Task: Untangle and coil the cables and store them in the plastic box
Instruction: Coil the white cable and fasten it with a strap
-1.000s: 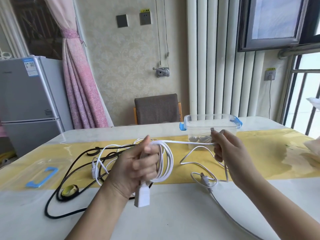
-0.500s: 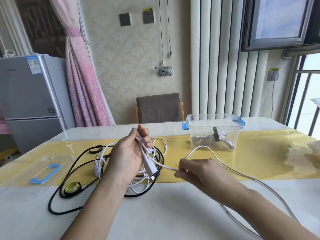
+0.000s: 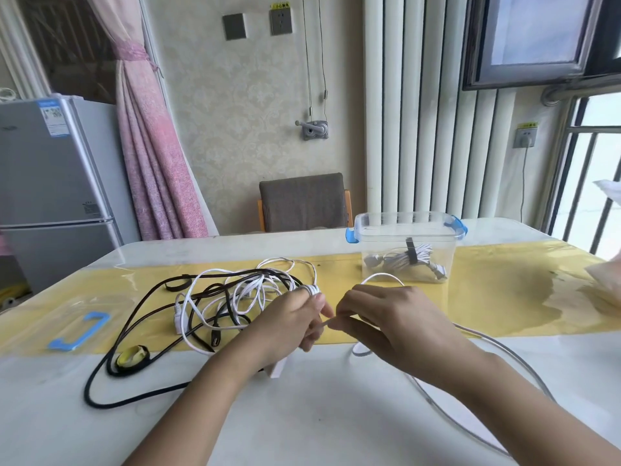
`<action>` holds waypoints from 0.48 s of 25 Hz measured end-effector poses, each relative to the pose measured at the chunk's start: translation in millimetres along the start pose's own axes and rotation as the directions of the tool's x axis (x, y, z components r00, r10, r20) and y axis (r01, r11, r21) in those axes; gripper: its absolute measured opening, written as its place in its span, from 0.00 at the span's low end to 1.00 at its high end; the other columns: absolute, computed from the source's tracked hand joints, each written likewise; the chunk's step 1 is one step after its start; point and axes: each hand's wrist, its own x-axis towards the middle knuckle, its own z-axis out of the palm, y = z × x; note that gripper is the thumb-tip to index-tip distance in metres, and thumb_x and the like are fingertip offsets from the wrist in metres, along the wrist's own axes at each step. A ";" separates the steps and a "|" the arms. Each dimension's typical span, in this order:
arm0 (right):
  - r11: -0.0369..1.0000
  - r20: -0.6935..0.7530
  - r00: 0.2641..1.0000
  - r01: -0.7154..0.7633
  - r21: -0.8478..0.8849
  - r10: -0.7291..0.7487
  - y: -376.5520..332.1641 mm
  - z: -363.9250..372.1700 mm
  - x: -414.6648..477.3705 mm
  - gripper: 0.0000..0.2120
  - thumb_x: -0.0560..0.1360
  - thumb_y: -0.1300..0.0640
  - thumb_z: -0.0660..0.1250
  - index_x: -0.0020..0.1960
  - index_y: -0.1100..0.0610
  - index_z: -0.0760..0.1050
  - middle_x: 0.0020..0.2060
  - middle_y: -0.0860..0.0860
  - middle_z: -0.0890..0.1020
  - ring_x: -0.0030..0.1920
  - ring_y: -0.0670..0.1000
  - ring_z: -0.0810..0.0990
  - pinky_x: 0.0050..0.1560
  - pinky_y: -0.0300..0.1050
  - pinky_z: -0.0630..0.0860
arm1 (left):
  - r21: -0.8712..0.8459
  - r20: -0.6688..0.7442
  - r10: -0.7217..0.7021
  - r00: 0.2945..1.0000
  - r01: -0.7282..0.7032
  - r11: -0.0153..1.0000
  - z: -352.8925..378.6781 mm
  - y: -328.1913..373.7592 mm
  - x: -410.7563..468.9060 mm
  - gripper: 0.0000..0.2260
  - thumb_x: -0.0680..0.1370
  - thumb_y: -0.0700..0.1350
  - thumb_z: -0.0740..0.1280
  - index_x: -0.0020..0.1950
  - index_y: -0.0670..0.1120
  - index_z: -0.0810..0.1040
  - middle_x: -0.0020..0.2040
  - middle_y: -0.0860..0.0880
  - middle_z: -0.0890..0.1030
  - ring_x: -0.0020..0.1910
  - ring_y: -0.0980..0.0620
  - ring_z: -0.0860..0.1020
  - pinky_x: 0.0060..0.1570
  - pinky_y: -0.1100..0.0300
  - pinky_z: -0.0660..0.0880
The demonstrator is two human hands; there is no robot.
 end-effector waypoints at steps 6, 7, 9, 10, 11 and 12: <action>0.976 -0.365 0.929 -0.135 -0.170 0.065 14.9 -10.8 2.3 0.13 0.79 0.51 0.62 0.44 0.56 0.80 0.33 0.49 0.76 0.33 0.50 0.74 0.30 0.42 0.70 | -0.333 0.288 -0.167 0.943 0.262 0.906 -10.5 14.2 -5.1 0.21 0.81 0.54 0.55 0.33 0.45 0.71 0.29 0.49 0.57 0.22 0.58 0.54 0.18 0.70 0.53; 0.969 -0.401 0.913 -0.164 -0.186 0.078 19.0 -12.0 1.9 0.13 0.79 0.51 0.61 0.44 0.56 0.81 0.33 0.50 0.76 0.33 0.51 0.75 0.29 0.44 0.71 | -0.360 0.335 -0.154 0.929 0.278 0.891 -12.7 17.4 -6.9 0.21 0.79 0.55 0.56 0.31 0.46 0.71 0.29 0.50 0.56 0.22 0.58 0.53 0.18 0.70 0.51; 0.953 -0.441 0.890 -0.223 -0.205 0.113 31.1 -13.5 -1.2 0.14 0.79 0.51 0.60 0.47 0.56 0.82 0.33 0.51 0.76 0.34 0.53 0.75 0.28 0.45 0.71 | -0.431 0.444 -0.108 0.889 0.318 0.844 -16.6 16.8 -8.2 0.21 0.77 0.58 0.59 0.28 0.47 0.71 0.27 0.52 0.56 0.20 0.60 0.53 0.19 0.69 0.49; 0.945 -0.448 0.883 -0.255 -0.204 0.141 39.1 -13.7 -4.1 0.13 0.79 0.52 0.60 0.49 0.56 0.82 0.34 0.50 0.76 0.34 0.53 0.76 0.28 0.44 0.71 | -0.506 0.503 -0.048 0.863 0.340 0.793 -18.4 16.0 -7.9 0.20 0.76 0.58 0.60 0.29 0.48 0.71 0.24 0.54 0.58 0.19 0.60 0.55 0.19 0.68 0.49; 0.940 -0.442 0.879 -0.286 -0.187 0.179 47.2 -13.5 -7.9 0.13 0.79 0.52 0.60 0.51 0.55 0.82 0.34 0.50 0.76 0.33 0.53 0.76 0.28 0.44 0.71 | -0.617 0.556 0.068 0.828 0.356 0.702 -20.3 14.1 -6.2 0.19 0.77 0.58 0.60 0.31 0.48 0.73 0.23 0.55 0.60 0.18 0.60 0.56 0.20 0.67 0.52; 0.936 -0.422 0.878 -0.315 -0.157 0.225 55.1 -12.4 -12.5 0.14 0.78 0.51 0.59 0.52 0.55 0.82 0.34 0.50 0.75 0.32 0.54 0.76 0.27 0.44 0.71 | -0.732 0.577 0.223 0.786 0.376 0.568 -22.6 12.0 -3.9 0.18 0.79 0.56 0.59 0.34 0.46 0.74 0.23 0.55 0.62 0.18 0.59 0.58 0.22 0.66 0.56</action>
